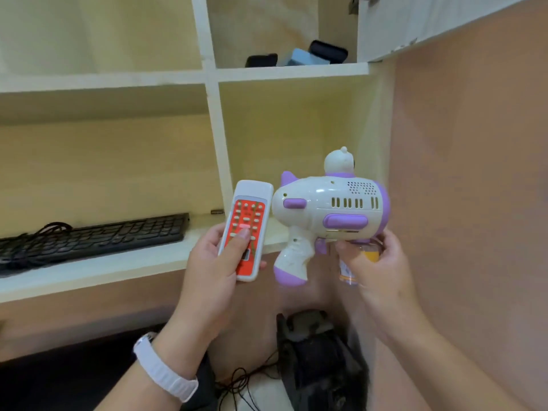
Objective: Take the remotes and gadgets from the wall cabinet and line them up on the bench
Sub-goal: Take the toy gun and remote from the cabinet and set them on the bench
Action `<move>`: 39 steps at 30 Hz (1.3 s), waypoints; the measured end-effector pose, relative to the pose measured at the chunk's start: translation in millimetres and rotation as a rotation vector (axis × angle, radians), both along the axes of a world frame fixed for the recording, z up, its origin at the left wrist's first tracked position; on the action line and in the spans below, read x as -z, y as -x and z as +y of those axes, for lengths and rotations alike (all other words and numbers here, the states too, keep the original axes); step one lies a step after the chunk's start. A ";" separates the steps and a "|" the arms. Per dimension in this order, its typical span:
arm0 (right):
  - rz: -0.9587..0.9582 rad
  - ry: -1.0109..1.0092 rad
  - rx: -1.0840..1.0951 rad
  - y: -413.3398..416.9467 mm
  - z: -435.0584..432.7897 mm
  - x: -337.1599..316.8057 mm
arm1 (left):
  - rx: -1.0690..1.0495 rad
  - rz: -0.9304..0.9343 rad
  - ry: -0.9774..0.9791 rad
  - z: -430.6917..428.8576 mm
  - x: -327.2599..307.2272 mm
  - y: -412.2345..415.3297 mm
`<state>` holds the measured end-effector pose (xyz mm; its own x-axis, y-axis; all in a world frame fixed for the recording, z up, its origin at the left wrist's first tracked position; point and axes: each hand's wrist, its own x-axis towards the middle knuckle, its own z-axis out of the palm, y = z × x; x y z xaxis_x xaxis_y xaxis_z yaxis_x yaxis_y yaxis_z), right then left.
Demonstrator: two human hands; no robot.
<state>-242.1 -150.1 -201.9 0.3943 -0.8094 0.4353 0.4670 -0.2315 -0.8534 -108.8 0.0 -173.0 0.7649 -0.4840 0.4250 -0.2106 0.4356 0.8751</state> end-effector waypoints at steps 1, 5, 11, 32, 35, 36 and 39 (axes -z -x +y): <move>0.005 -0.026 0.029 -0.1 8.3 7.1 | 0.021 0.007 -0.017 4.4 7.5 -4.6; 0.045 -0.096 0.144 1.9 42.7 35.7 | 0.097 0.021 -0.040 21.5 37.8 -18.2; 0.143 -0.195 0.347 22.0 92.4 71.5 | 0.247 0.118 -0.095 34.5 83.6 -24.0; 0.237 -0.425 0.988 226.1 255.4 123.7 | 0.923 0.252 -0.330 56.3 159.8 161.8; 0.210 -0.456 1.090 271.6 306.4 130.2 | 1.040 0.238 -0.365 85.4 163.9 212.6; 0.202 -0.471 1.126 286.7 325.6 132.9 | 1.076 0.230 -0.378 98.9 165.4 230.2; 0.165 -0.518 1.222 329.4 387.4 139.1 | 1.178 0.198 -0.407 143.6 167.1 283.4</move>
